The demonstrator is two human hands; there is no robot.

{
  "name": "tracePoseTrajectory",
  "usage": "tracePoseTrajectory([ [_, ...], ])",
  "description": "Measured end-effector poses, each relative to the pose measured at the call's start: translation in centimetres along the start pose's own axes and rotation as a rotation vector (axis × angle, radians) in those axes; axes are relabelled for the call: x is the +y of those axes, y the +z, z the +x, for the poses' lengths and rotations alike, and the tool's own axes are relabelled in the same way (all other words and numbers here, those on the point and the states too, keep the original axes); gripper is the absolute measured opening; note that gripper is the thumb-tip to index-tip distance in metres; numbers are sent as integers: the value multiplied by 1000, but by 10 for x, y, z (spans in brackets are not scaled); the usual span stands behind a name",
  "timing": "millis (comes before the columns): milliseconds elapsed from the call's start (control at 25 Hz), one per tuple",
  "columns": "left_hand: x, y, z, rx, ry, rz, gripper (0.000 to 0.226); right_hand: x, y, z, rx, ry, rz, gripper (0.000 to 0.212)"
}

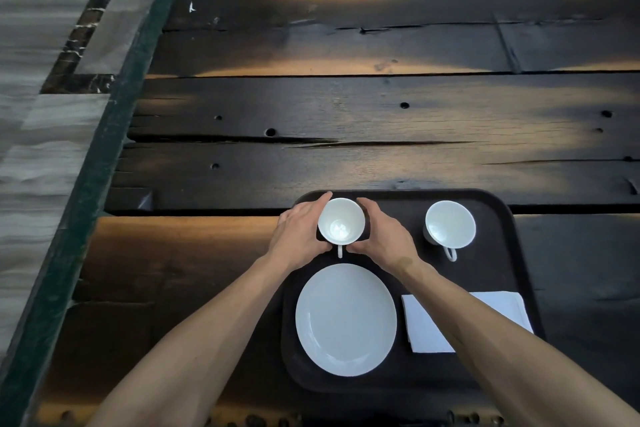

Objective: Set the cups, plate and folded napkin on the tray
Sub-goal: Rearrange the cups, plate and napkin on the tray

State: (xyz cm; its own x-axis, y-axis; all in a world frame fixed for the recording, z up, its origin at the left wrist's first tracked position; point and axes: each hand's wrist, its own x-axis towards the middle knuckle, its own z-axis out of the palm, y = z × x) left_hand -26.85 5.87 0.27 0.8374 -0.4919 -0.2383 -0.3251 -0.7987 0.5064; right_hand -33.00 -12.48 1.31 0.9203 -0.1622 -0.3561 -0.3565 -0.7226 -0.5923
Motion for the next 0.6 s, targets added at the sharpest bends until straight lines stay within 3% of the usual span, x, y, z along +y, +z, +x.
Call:
tracePoseTrajectory([
  [160, 1, -10, -10, 11, -11, -7, 96, 0, -12, -11, 51, 32, -50, 95],
  [360, 23, -28, -16, 132, 62, -34, 74, 8, -43, -28, 151, 14, -65, 72],
  [600, 78, -17, -12, 209, 124, -28, 64, 39, -88, -43, 298, -61, -156, 47],
])
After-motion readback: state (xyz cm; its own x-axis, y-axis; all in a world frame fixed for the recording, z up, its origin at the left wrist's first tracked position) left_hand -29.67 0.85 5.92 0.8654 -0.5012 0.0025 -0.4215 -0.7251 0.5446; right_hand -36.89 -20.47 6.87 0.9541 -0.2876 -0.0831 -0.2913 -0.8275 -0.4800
